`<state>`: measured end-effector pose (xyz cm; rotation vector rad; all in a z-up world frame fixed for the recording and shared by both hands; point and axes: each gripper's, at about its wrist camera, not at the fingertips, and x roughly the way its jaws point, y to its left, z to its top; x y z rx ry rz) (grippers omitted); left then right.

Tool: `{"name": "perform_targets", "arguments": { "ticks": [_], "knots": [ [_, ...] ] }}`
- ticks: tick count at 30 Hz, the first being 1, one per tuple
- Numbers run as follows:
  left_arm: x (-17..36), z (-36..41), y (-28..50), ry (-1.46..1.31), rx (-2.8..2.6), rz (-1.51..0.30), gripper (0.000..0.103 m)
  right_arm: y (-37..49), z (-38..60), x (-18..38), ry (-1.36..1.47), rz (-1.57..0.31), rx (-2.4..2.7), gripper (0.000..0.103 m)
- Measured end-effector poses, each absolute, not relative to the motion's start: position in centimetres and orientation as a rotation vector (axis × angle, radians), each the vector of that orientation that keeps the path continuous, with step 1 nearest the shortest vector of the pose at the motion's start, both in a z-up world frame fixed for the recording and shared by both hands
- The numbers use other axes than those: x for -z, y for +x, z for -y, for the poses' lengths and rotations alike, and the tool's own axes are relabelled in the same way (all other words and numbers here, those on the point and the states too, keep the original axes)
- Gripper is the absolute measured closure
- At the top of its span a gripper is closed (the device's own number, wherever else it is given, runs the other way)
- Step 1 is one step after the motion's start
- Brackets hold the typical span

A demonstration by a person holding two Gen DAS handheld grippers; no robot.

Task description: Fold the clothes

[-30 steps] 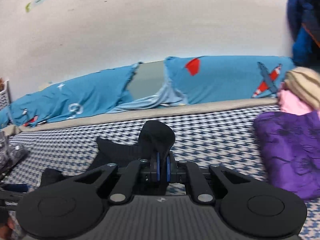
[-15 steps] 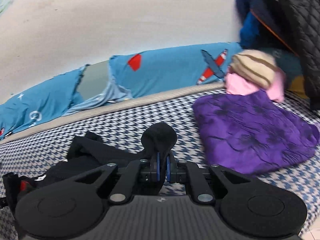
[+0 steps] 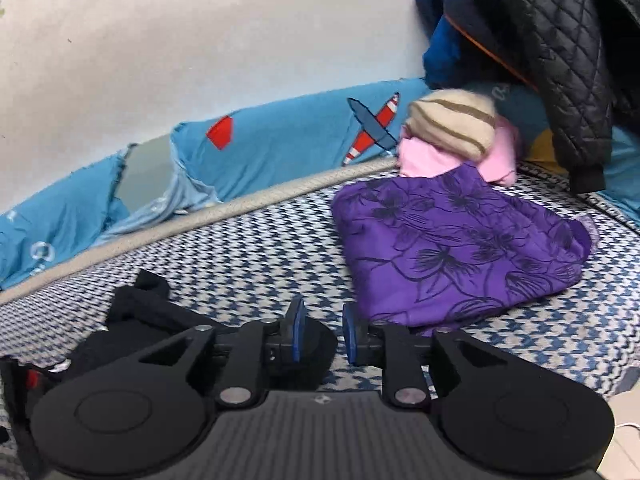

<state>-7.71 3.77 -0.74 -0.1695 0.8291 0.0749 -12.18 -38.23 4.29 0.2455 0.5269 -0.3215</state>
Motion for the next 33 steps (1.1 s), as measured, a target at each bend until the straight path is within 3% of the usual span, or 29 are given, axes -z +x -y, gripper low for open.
{"name": "perform_targets", "arguments": {
  "ticks": [12, 33],
  "knots": [
    [-0.7, -2.4, -8.6, -0.241, 0.057, -0.773, 0.0, -10.7, 33.6, -4.1, 0.192, -0.526, 0.083, 0.069],
    [-0.5, -1.4, -2.6, -0.347, 0.139, -0.897, 0.0, -2.5, 28.0, -3.4, 0.115, -0.539, -0.139, 0.046]
  ]
}}
